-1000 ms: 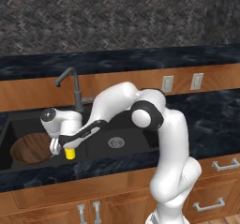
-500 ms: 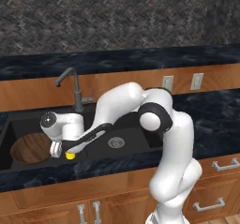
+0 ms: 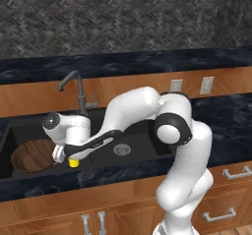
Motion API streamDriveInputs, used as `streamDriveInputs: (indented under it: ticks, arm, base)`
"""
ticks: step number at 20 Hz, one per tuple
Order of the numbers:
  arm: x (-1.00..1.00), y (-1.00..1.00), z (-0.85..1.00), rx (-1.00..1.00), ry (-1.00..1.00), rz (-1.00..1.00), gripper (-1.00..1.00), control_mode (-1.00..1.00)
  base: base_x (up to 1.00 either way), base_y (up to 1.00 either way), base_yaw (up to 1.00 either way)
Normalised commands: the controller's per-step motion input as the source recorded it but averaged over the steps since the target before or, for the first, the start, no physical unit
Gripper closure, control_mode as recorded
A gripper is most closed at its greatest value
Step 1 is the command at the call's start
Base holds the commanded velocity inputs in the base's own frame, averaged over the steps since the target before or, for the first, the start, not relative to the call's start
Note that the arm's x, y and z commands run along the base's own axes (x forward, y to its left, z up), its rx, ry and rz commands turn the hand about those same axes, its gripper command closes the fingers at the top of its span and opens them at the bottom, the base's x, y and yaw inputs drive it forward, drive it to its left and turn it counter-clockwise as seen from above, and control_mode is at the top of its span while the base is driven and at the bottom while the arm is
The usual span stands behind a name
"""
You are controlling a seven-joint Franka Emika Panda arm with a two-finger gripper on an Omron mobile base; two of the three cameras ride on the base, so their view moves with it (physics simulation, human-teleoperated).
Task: Remove the onion and onion from the sink. Then move the bowl and cup from the counter to the sink for washing.
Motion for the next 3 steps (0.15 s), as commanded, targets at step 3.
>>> streamDriveInputs:
  ticks: [3]
  arm:
    - [-0.19,-0.24,0.24,0.06,0.0,-0.14,-1.0,-1.0]
  base:
    - [0.0,0.0,0.0]
